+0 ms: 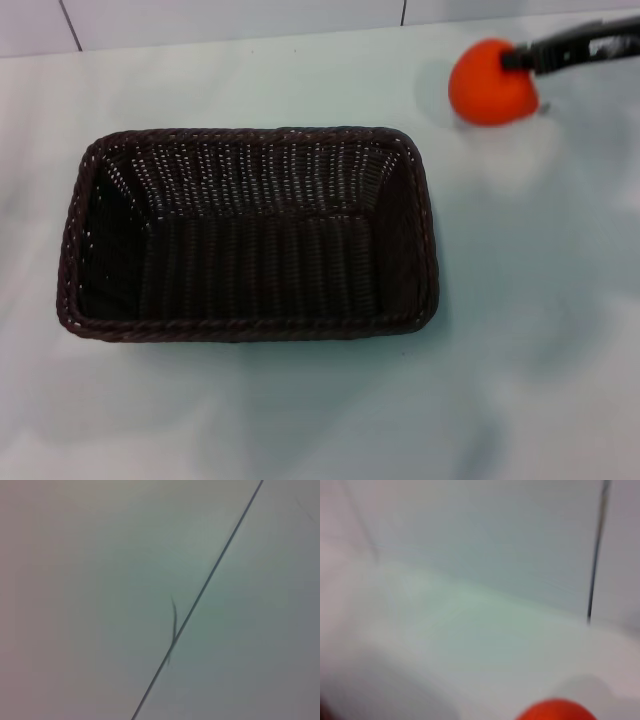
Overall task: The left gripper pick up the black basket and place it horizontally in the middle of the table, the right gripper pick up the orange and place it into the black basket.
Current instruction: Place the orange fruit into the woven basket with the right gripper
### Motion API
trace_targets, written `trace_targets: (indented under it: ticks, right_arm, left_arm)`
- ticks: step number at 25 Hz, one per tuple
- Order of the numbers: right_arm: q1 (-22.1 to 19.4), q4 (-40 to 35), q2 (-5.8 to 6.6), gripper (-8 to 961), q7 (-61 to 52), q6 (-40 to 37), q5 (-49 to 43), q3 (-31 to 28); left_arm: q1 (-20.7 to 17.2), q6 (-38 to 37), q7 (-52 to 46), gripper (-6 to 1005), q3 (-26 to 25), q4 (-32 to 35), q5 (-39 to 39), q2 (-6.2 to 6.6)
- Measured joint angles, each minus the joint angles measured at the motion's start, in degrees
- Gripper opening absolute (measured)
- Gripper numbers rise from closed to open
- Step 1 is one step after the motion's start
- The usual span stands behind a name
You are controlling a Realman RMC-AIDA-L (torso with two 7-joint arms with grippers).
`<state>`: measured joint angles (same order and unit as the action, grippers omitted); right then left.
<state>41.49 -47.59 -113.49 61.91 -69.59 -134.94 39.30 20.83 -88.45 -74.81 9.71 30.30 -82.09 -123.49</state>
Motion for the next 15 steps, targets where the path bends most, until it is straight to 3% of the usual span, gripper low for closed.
trace_targets:
  ticks: [6, 10, 15]
  right_arm:
    - [-2.39, 1.25, -0.37, 55, 8.37, -4.79, 24.41, -2.24]
    - [-0.94, 2.69, -2.73, 55, 13.35, -12.17, 33.11, -0.61]
    - [2.20, 3.95, -5.80, 53, 18.24, -17.75, 35.22, 6.98]
  left_arm:
    - [0.04, 0.20, 0.01, 844, 0.07, -0.14, -0.24, 0.00]
    - [0.13, 0.26, 0.01, 843, 0.14, -0.15, -0.20, 0.00]
    - [0.15, 0.37, 0.01, 844, 0.23, -0.23, -0.33, -0.05]
